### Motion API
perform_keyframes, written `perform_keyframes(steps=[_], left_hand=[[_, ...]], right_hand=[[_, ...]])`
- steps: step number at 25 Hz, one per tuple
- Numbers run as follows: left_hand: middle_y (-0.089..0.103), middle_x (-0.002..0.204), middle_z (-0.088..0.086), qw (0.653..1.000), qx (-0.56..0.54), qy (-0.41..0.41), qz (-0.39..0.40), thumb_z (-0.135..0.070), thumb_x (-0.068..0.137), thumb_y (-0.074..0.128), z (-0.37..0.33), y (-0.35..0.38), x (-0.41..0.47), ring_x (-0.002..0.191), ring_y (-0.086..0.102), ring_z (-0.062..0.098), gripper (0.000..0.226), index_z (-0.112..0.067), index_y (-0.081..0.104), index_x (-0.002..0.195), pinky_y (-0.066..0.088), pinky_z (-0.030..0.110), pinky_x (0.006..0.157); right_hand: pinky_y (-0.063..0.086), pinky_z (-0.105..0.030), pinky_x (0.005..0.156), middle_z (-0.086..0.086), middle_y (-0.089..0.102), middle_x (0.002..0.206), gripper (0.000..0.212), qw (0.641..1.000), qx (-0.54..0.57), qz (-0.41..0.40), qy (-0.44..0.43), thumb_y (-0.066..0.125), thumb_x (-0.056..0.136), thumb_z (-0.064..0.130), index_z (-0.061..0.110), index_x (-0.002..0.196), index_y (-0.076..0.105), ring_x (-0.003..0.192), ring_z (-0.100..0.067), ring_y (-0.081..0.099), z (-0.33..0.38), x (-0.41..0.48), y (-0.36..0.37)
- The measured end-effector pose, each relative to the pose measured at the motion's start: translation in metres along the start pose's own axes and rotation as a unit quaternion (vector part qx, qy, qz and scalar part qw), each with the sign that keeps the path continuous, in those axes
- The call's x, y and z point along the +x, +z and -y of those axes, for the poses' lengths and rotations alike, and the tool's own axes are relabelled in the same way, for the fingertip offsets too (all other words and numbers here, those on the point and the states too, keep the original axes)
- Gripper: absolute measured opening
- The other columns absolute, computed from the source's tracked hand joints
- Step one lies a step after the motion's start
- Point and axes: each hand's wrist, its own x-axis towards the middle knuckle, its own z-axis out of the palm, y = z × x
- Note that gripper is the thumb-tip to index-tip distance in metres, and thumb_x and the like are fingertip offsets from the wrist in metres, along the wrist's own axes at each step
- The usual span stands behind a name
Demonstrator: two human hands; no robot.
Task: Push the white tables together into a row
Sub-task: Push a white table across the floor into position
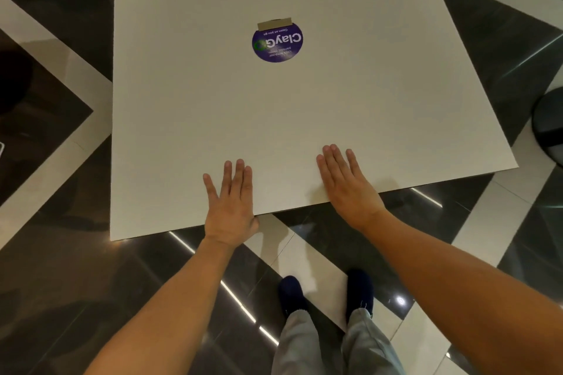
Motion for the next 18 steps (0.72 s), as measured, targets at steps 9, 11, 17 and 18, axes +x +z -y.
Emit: perform_keyframes(steps=[9, 11, 17, 18], left_hand=[[-0.010, 0.164, 0.016, 1.000, -0.018, -0.020, 0.015, -0.044, 0.079, 0.069, 0.009, -0.009, -0.004, 0.150, -0.014, 0.033, 0.119, -0.006, -0.017, 0.152, 0.003, 0.066, 0.117], [-0.012, 0.164, 0.016, 0.997, -0.052, -0.046, 0.025, -0.040, 0.080, 0.071, -0.001, -0.020, -0.007, 0.150, -0.014, 0.033, 0.117, -0.007, -0.015, 0.153, 0.002, 0.064, 0.118], [0.010, 0.163, 0.016, 0.989, -0.121, -0.023, 0.080, -0.036, 0.085, 0.065, -0.045, -0.070, -0.028, 0.150, 0.010, 0.034, 0.089, -0.013, 0.013, 0.154, 0.013, 0.062, 0.118], [0.015, 0.161, 0.015, 0.987, -0.126, -0.007, 0.100, -0.036, 0.086, 0.064, -0.049, -0.080, -0.032, 0.148, 0.016, 0.034, 0.083, -0.014, 0.020, 0.152, 0.015, 0.062, 0.117]], right_hand=[[-0.004, -0.058, 0.119, -0.032, -0.019, 0.157, 0.103, 0.999, 0.015, 0.034, 0.027, 0.062, 0.089, 0.003, -0.008, 0.146, -0.024, 0.142, -0.046, -0.024, 0.016, 0.003, -0.005], [-0.006, -0.056, 0.120, -0.027, -0.023, 0.158, 0.103, 0.996, 0.057, 0.054, 0.049, 0.060, 0.088, 0.003, -0.004, 0.147, -0.025, 0.144, -0.042, -0.025, 0.022, 0.002, -0.012], [0.005, -0.056, 0.121, -0.019, -0.004, 0.164, 0.097, 0.972, 0.164, 0.132, 0.102, 0.065, 0.091, 0.031, 0.011, 0.155, -0.005, 0.151, -0.036, -0.006, 0.043, -0.026, -0.058], [0.008, -0.057, 0.120, -0.019, 0.002, 0.164, 0.093, 0.969, 0.176, 0.136, 0.111, 0.065, 0.090, 0.030, 0.012, 0.155, 0.001, 0.151, -0.035, -0.001, 0.041, -0.036, -0.067]])
